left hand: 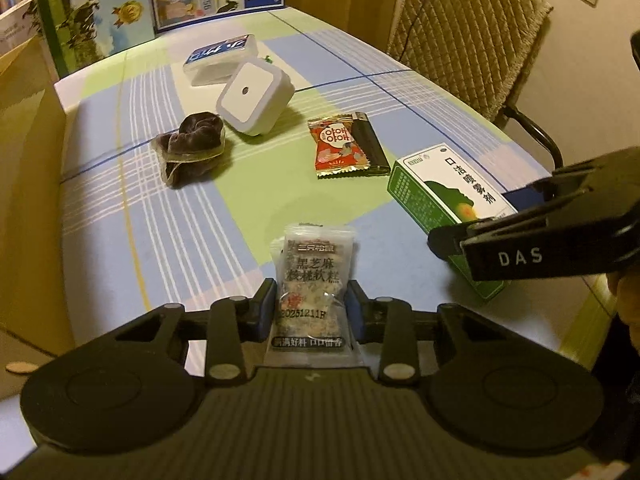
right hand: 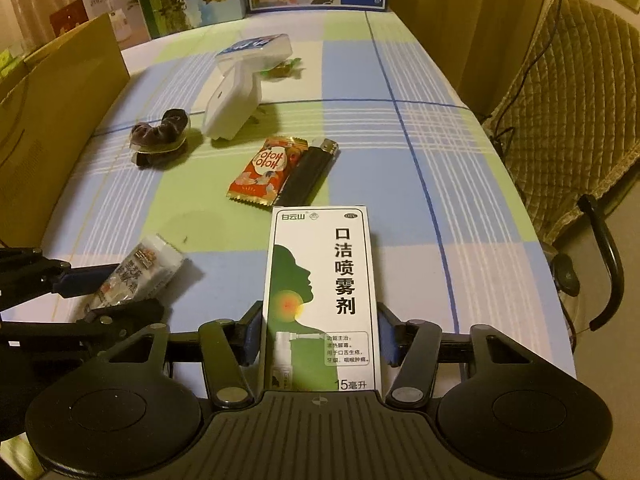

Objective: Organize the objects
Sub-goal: 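Lift snack packet with left tool while right tool lifts spray box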

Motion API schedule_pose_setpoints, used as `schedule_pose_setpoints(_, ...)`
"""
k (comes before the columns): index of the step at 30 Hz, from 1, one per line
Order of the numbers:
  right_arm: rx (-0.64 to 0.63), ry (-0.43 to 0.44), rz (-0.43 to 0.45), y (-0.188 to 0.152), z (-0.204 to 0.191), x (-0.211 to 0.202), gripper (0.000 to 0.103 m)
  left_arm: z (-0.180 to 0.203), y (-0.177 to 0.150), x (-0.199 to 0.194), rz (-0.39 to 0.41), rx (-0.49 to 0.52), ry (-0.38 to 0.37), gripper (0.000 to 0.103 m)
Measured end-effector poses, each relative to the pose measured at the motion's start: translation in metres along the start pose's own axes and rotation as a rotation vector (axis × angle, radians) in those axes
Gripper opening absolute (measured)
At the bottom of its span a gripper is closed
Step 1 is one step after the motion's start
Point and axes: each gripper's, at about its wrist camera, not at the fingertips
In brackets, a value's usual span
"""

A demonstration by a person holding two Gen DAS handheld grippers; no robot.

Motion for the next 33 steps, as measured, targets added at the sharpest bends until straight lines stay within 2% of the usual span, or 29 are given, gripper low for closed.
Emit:
schedule_pose_setpoints(12, 0.038, 0.065, 0.063, -0.012, -0.026, -0.046, 0.052, -0.018, -0.013, -0.051, 0.007, -0.104, 0.033, 0.031)
schedule_pose_setpoints(23, -0.044, 0.134, 0.144, -0.008, -0.08, -0.089, 0.052, -0.05, -0.025, -0.118, 0.06, -0.18, 0.112, 0.031)
schedule_pose_setpoints(33, -0.11, 0.177, 0.161, -0.012, -0.116, -0.104, 0.052, -0.072, -0.038, -0.154, 0.092, -0.223, 0.168, 0.031)
Point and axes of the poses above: each gripper's, at about its wrist camera, not at the fingertips, and x roughly the way its jaws point, z to its right, y to its top, and after that the axes turned 14 degrees about y, right-handed
